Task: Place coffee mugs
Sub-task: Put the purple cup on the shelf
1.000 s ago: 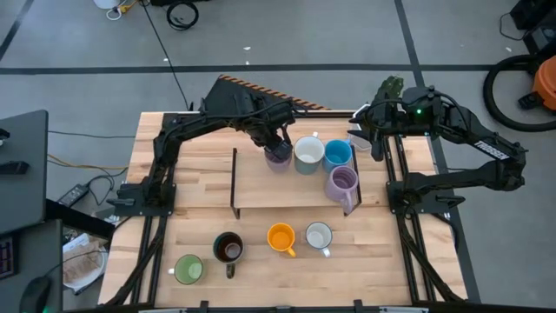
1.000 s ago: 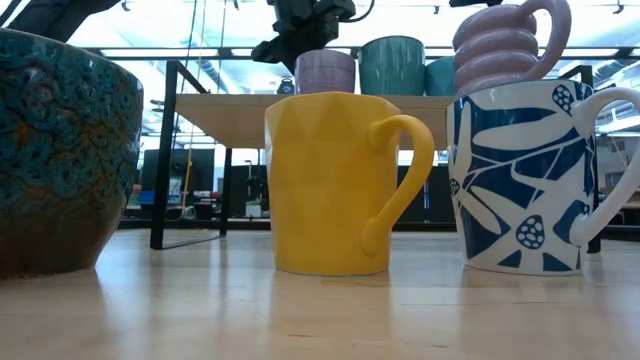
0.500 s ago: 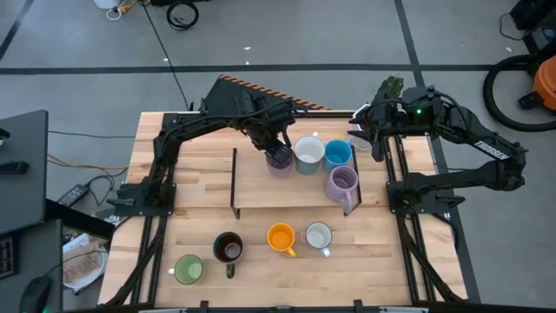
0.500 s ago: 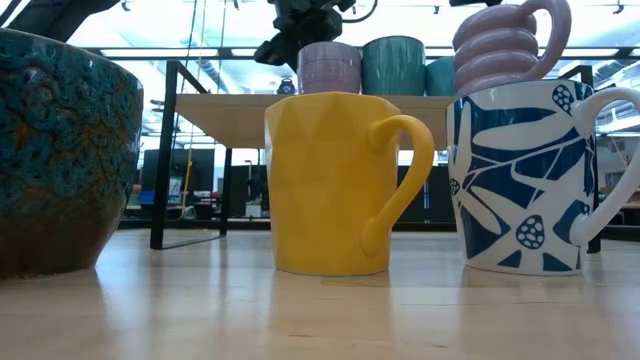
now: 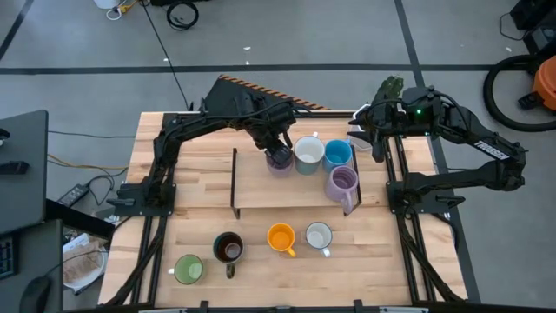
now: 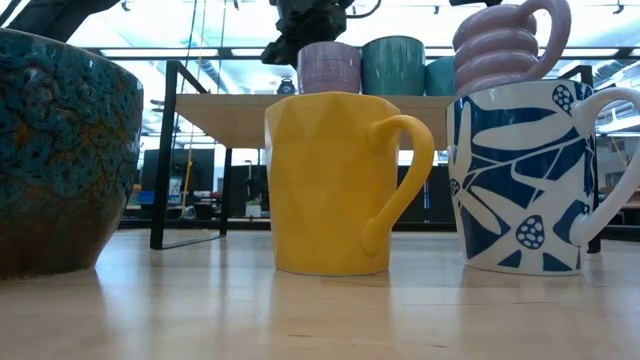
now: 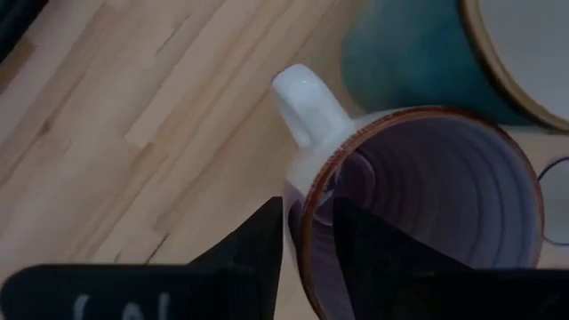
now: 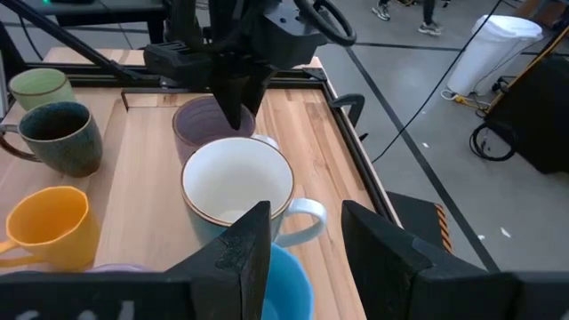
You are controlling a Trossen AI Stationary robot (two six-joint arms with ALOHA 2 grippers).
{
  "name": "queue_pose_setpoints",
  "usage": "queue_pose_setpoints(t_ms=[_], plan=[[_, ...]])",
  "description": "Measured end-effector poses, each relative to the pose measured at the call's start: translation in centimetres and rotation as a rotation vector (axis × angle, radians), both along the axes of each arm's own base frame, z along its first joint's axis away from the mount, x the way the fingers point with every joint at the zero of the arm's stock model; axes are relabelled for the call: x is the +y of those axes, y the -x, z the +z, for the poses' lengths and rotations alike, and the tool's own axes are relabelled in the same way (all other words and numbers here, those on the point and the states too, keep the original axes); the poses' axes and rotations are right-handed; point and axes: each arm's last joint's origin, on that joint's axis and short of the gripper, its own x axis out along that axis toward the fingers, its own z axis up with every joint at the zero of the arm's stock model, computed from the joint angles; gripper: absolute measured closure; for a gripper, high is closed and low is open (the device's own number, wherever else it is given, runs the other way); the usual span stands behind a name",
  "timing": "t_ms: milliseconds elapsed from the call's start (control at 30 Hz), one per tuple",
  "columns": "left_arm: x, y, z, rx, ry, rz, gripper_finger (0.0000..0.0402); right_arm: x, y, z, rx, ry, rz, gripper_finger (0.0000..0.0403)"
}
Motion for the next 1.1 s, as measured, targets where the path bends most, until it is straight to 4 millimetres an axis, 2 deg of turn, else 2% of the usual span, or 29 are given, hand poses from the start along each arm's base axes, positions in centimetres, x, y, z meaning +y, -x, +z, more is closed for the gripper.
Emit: queue_pose_setpoints(t_ms=[267,467,833,1100], plan=[[0.1,0.0,0.0,0.023,-0.104,-0.211,0.0294,0.0,0.0,0.0,0.0,-0.001,0.001,0.0257],[0.2,-0.6,0.2,-0.026,-0.168,-0.318,0.0294,0.0,0.0,0.0,0.0,-0.001,0.002,0.0257],[0.3,-1.0,0.5,-0.075,-0.19,-0.32,0.0297,0.0,0.0,-0.1,0.005,-0.003,0.002,0.0257],[0.3,-1.0,0.4,-0.078,-0.165,-0.266,0.0328,0.0,0.0,-0.1,0.005,-0.003,0.002,0.0257]])
